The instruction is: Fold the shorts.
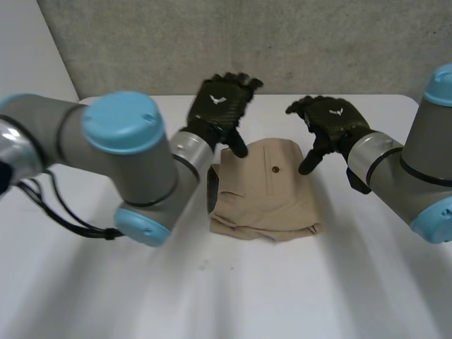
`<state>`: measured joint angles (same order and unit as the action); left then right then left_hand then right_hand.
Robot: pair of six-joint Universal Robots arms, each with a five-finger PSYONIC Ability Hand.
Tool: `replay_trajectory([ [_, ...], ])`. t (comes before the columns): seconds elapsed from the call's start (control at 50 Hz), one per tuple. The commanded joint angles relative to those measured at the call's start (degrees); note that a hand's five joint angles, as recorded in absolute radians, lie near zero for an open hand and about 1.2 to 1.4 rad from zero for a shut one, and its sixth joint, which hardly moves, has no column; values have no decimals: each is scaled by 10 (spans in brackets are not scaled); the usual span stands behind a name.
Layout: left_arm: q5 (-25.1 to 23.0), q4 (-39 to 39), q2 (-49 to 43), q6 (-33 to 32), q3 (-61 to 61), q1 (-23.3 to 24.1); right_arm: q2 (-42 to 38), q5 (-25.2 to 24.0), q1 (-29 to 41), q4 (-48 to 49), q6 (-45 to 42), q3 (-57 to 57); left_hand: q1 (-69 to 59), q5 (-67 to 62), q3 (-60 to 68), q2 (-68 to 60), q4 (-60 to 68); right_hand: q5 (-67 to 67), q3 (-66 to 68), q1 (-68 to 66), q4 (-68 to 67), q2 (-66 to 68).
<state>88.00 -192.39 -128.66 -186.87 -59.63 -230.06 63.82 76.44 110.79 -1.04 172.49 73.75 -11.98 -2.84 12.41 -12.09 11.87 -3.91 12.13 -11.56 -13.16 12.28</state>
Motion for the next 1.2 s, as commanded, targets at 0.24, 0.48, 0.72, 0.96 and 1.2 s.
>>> replay_trajectory([
  [0.24, 51, 130, -188, -25, 95, -9, -197, -14, -8, -72, -18, -107, -60, -51, 55, -59, 61, 39, -21, 16, 32, -23],
  [0.48, 81, 134, -170, -133, 67, -24, -193, 11, -6, -79, -112, -109, -43, -34, 39, -42, 44, 39, -21, 16, 32, -23],
  [0.72, 74, 130, 19, -112, -1, -17, -87, 43, -2, -102, -122, -135, 16, 25, -20, 17, -15, 39, -21, 16, 32, -23],
  [0.96, 83, 151, 220, -17, -32, -88, 84, 141, -16, -70, 16, -128, 3, 11, -7, 4, -1, 39, -21, 16, 32, -23],
  [1.2, 81, 268, 258, 59, -48, -143, 117, 143, -43, -101, 16, -116, 11, 19, -15, 12, -10, 39, -21, 16, 32, -23],
])
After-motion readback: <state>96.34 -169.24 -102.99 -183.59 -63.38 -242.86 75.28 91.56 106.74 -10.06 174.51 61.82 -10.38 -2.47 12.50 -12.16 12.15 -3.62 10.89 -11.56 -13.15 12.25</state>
